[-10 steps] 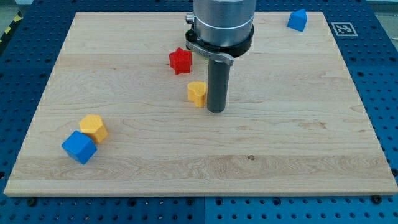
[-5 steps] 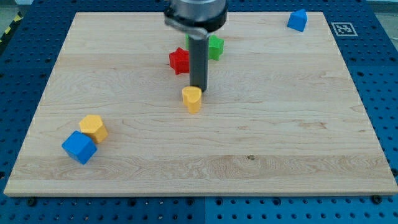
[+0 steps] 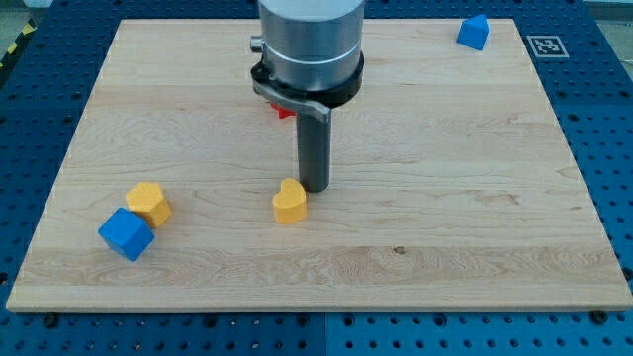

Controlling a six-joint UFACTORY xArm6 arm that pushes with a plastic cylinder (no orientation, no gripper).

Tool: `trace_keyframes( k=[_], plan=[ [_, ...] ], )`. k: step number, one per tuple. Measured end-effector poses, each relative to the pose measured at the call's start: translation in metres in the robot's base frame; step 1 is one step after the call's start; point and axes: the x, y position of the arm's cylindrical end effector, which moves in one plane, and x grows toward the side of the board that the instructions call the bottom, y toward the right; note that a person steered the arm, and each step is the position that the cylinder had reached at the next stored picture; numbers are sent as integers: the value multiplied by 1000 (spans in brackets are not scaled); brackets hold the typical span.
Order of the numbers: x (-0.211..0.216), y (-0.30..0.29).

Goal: Move the yellow heart right to the blue cube

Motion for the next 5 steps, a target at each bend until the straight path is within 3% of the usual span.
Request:
trace_keyframes(
  k=[1, 5],
  plan=[
    [-20, 0],
    [55, -27]
  ],
)
